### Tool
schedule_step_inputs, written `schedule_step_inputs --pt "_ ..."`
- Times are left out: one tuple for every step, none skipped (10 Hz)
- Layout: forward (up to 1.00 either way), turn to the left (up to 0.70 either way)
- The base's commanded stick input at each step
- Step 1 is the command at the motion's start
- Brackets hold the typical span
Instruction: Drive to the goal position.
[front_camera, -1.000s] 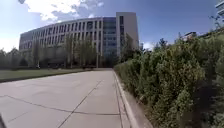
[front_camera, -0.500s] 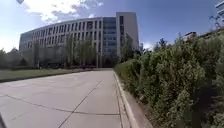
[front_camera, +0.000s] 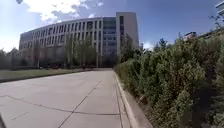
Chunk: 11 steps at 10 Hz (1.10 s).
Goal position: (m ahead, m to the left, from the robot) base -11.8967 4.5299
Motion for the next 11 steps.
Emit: schedule_step_inputs --pt "0.04 0.00" --pt "0.04 0.00" --pt "0.05 0.00" --pt "0.04 0.00" --pt "0.04 0.00" --pt "0.04 0.00" --pt "0.04 0.00" --pt "0.04 0.00" --pt "0.05 0.00" --pt "0.05 0.00" --pt "0.04 0.00"
